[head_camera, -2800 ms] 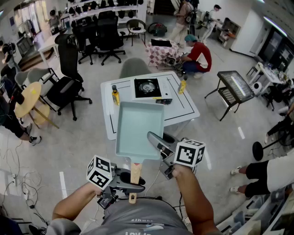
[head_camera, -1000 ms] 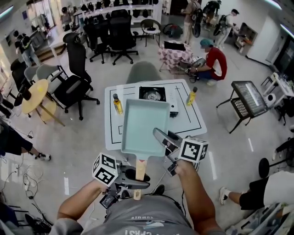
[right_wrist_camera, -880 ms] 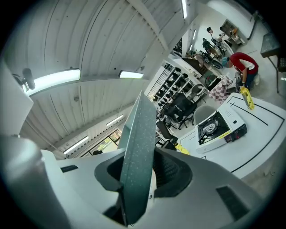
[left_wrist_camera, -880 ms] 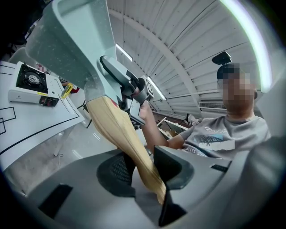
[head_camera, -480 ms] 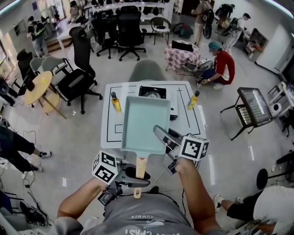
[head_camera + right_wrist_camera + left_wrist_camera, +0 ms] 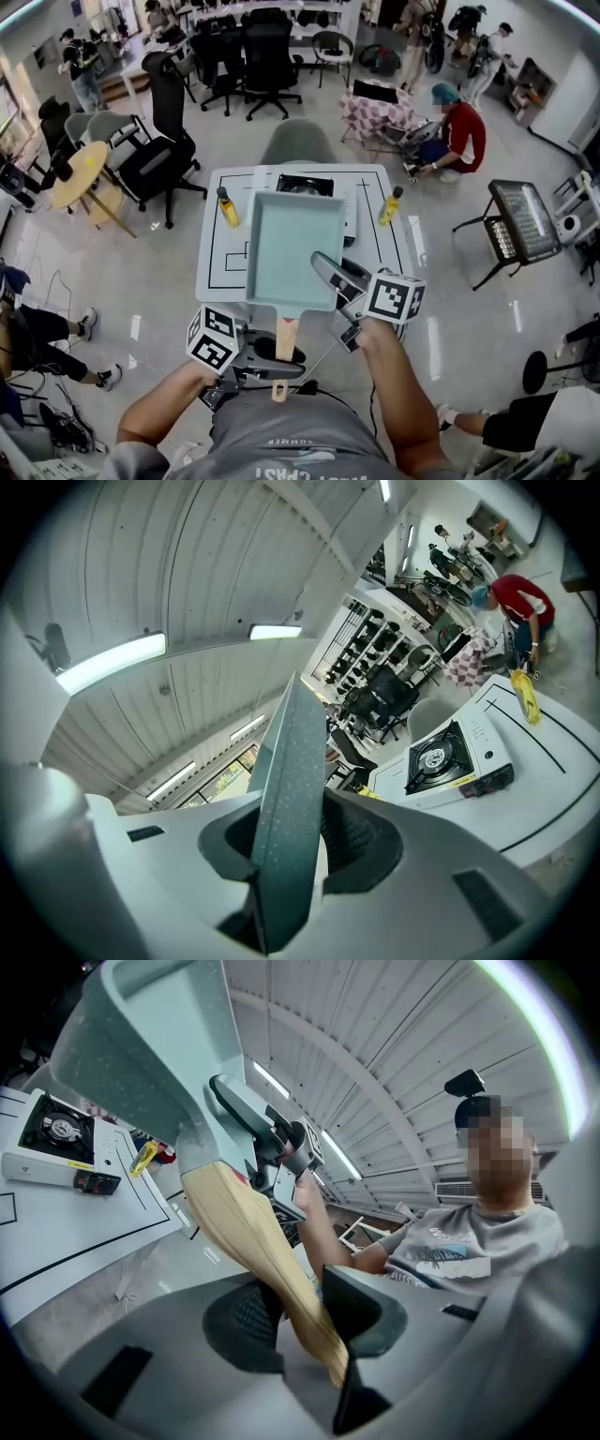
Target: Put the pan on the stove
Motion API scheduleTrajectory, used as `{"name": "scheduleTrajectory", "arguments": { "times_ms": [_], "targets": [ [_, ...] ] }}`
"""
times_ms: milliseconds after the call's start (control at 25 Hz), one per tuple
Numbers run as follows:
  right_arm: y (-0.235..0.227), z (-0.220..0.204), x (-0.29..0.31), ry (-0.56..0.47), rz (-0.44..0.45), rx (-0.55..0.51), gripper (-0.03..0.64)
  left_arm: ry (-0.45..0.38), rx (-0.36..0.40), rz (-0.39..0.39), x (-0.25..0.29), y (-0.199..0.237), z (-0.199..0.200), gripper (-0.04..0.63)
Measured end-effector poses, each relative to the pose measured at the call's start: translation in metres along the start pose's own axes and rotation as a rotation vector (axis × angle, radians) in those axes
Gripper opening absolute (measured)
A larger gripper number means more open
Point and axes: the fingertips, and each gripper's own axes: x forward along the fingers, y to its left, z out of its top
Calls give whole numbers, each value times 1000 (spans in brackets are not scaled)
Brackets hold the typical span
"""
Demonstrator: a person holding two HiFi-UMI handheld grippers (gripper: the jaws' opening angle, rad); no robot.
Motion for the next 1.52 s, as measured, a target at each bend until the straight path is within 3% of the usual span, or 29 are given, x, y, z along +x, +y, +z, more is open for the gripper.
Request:
{"name": "scheduleTrajectory", "arguments": {
  "times_ms": [360, 880, 1520],
  "targets": [
    [-28, 22, 2, -29, -28, 24, 121, 24, -15, -26, 1, 23, 22, 118],
    [-62, 67, 18, -168, -187, 34, 119, 141, 4, -180, -34, 60, 62, 118],
    [-93, 85, 50, -238, -288, 50, 119, 215, 2, -276, -72, 102, 84, 118]
  ]
}}
